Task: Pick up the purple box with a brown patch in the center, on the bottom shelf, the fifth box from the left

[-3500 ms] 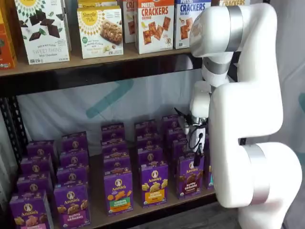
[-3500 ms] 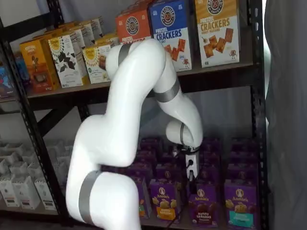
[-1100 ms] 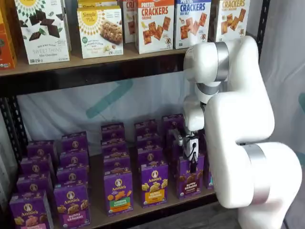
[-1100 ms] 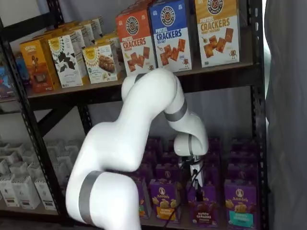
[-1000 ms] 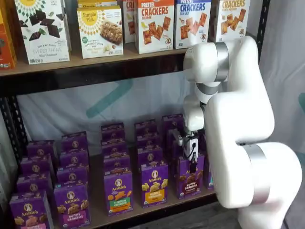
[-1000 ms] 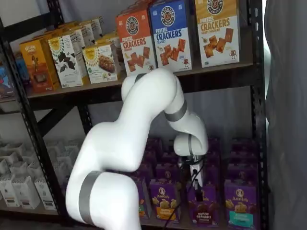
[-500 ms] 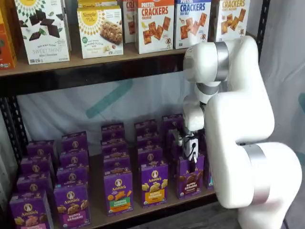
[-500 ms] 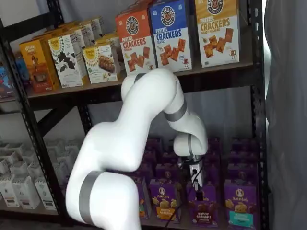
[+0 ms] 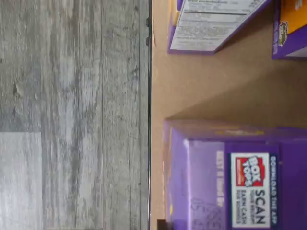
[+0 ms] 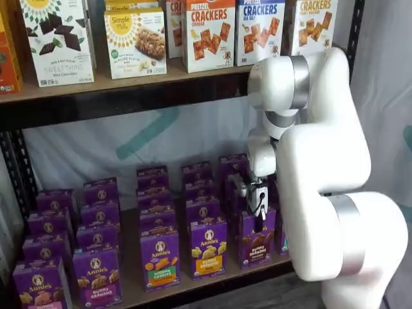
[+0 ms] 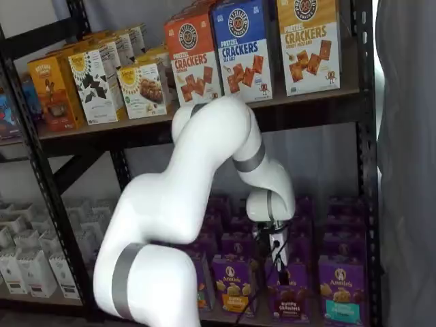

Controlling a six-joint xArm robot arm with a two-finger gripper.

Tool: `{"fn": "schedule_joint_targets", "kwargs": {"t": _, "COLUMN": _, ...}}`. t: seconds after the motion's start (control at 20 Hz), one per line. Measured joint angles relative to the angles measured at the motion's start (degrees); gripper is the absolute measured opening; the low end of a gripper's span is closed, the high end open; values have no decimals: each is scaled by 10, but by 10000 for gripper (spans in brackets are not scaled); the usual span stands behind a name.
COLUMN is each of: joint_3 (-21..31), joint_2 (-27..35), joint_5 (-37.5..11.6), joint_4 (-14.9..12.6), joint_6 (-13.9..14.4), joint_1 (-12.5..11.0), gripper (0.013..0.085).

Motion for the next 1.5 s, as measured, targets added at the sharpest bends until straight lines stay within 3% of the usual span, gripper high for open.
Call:
{"fn": "schedule_joint_targets", "kwargs": {"t": 0.1, "joint_3": 2, "joint_2": -1, "joint_5": 0, "joint_4": -1, "joint_6": 1, "joint_1": 0, "gripper": 410}}
{"fn": "schedule_joint_targets", "kwargs": {"t": 0.5, "joint_3": 16, "joint_2": -7, "joint_5": -14, "joint_4": 2, "joint_6": -2, "joint_1": 0, "gripper": 410}}
{"fn": "schedule_joint_targets", "kwargs": {"t": 0.75, "joint_3": 28, "joint_2": -14, "joint_5": -20, "joint_4": -3, "joint_6": 3, "joint_1": 0, "gripper": 290}}
{"fn": "schedule_joint_targets", "kwargs": {"t": 0.95, "joint_3": 43, "joint_2": -21, "joint_5": -31, "joint_4": 7, "joint_6": -4, "joint_1": 1, "gripper": 290}}
{"fn": "schedule_joint_targets", "kwargs": {"t": 1.2, "joint_3": 78, "joint_2": -45, "joint_5": -37, "joint_4": -8, "joint_6": 12, "joint_1": 4, "gripper": 290}}
{"fn": "schedule_joint_targets", "kwargs": {"t": 1.5, "joint_3": 142, "joint_2": -92, "joint_5": -37, "joint_4": -5, "joint_6": 16, "joint_1": 9, "gripper": 290}}
